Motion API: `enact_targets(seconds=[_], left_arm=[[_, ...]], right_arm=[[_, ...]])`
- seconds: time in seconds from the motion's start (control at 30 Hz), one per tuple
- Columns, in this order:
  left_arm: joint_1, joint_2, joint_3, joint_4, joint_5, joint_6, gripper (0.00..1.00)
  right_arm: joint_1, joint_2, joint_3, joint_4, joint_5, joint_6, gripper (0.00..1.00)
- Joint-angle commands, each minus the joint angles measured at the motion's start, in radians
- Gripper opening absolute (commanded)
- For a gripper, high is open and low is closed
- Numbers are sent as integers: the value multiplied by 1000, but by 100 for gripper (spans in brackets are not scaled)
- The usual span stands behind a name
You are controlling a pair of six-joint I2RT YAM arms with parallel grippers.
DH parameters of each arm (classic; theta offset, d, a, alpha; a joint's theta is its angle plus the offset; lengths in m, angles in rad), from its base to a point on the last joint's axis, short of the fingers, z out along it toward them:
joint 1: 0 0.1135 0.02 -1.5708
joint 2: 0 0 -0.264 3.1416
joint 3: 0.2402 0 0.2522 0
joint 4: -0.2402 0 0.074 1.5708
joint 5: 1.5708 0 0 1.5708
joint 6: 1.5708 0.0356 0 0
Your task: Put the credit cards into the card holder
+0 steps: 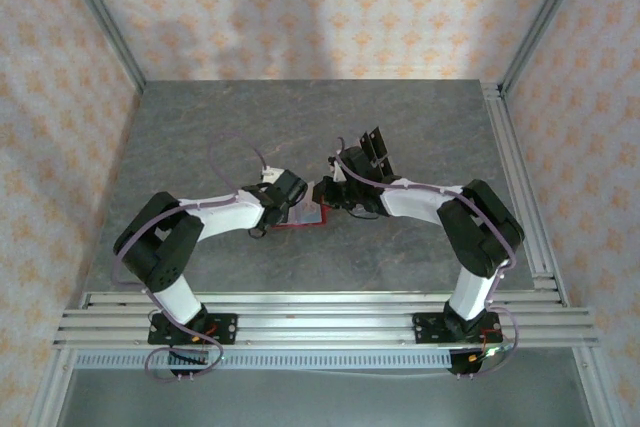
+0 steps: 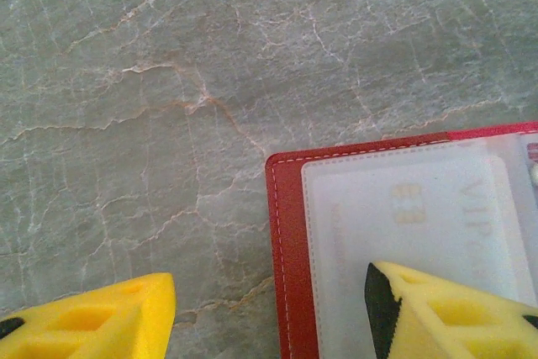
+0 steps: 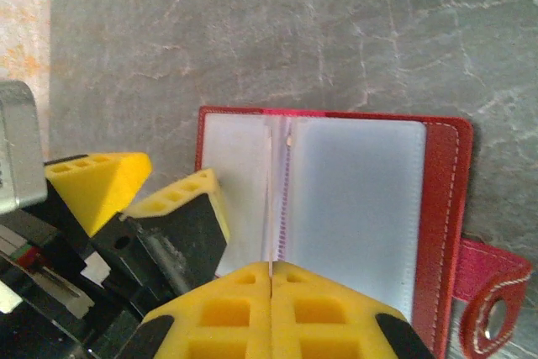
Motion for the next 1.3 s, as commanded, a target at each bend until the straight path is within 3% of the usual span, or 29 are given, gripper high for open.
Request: enact_targets(seconds=[0.0,0.6,1.27], left_arm=[[-3,-58,5,-56,-36,6,63],[19,-25,-38,-26,-18,48,63],[31,-10,-72,-32,-43,-15,62]], right_arm=[[4,-6,-15,67,-17,17,0],[7,36,-78,260,-20,29,0],[10,98,-104,382,-69,66,0]])
